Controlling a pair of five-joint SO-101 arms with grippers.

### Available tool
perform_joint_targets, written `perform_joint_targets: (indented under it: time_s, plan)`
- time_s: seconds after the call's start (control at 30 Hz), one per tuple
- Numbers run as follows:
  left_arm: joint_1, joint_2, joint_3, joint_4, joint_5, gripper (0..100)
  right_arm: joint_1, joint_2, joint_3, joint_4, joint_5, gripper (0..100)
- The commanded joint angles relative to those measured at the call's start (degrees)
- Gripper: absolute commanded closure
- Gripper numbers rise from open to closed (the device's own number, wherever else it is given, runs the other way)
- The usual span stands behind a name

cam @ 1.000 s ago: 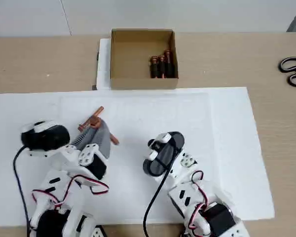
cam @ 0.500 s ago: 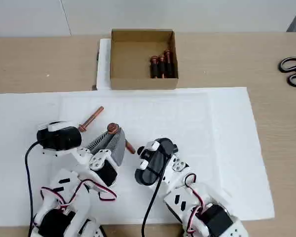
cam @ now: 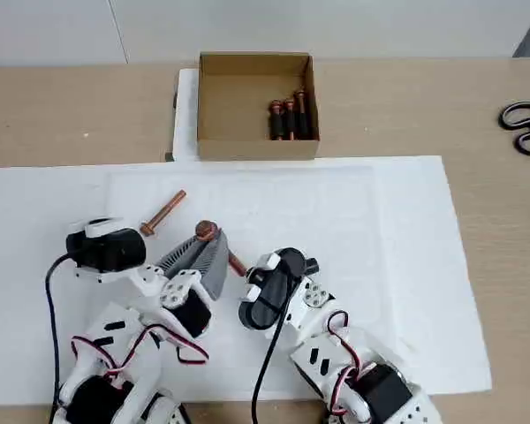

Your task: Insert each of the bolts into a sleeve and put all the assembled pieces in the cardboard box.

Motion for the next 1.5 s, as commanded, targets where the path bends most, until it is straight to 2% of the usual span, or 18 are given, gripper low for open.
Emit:
perform_joint_targets:
  time_s: [0.0,0.23,1.13,1.3,1.47]
  plan:
    - [1.23,-0.44,-2.86,0.7,0.35,99,-0.75,-0.22,-0.53,-1.89,0.44,99.5]
    - [1.23,-0.44,-1.19,0.88,0.35,99,-4.35,-0.31,-0.53,-4.53,0.53,99.5]
    - [2.02,-0.44,1.63,1.05,-1.32,99,-3.91,-0.22,-6.86,-2.07,0.62,99.5]
    - [7.12,-0.44,1.63,6.07,-2.37,99,-3.91,-0.22,-7.03,-2.51,2.73,99.5]
    - [7.56,-0.44,1.63,8.53,-7.03,99,-1.19,-0.22,-7.03,-5.85,4.22,99.5]
